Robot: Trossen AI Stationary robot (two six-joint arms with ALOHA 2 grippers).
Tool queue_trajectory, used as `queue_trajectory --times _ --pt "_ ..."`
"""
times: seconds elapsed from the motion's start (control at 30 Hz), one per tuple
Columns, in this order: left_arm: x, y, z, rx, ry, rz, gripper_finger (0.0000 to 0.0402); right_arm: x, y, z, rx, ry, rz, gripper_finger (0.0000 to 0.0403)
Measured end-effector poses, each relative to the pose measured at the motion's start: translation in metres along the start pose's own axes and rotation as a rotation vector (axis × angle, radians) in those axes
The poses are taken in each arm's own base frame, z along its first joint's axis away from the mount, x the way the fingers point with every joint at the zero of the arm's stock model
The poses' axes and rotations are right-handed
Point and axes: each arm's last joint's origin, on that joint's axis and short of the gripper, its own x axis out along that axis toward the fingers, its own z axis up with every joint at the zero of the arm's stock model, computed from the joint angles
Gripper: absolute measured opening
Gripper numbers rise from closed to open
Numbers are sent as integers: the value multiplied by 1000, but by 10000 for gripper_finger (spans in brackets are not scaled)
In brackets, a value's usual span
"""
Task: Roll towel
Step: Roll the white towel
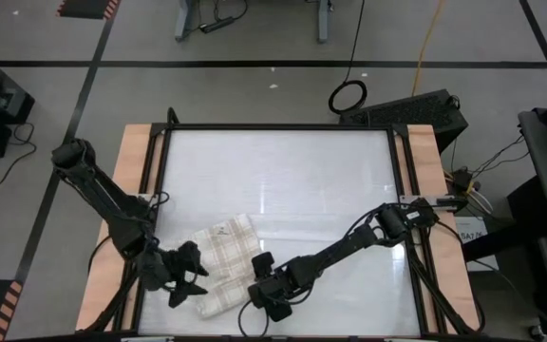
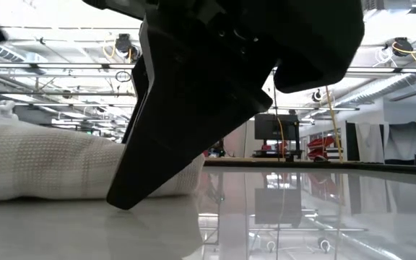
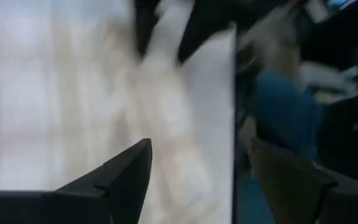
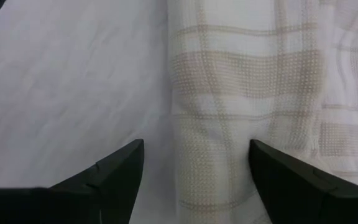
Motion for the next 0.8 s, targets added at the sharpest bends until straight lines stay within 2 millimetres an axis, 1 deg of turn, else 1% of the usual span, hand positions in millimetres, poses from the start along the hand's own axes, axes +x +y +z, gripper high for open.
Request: queue_trajectory --times 0.07,0.13,0.3,0.4,0.47,0.57,0.63,0.73,0.8 --pt "5 -11 -1 50 -83 -47 274 0 -3 0 10 5 1 279" --pt "14 -18 -6 86 -103 -72 274 1 -6 0 17 7 -3 279" --pt "44 -24 -27 122 -42 20 274 2 -15 -1 36 16 -11 279" --pt "61 -33 -36 144 -8 53 274 3 -25 -2 72 27 -18 279" --pt "70 -41 -39 162 0 62 273 4 -32 -3 95 31 -11 279" --pt "80 -52 -40 209 6 134 261 4 -39 -4 111 41 -15 279" --pt "85 -56 -39 230 27 217 250 5 -42 -4 118 47 -18 279" --pt "88 -56 -40 213 61 358 236 5 -47 -5 142 52 -17 279" --pt "92 -55 -41 197 61 420 233 5 -49 -5 155 56 -21 279"
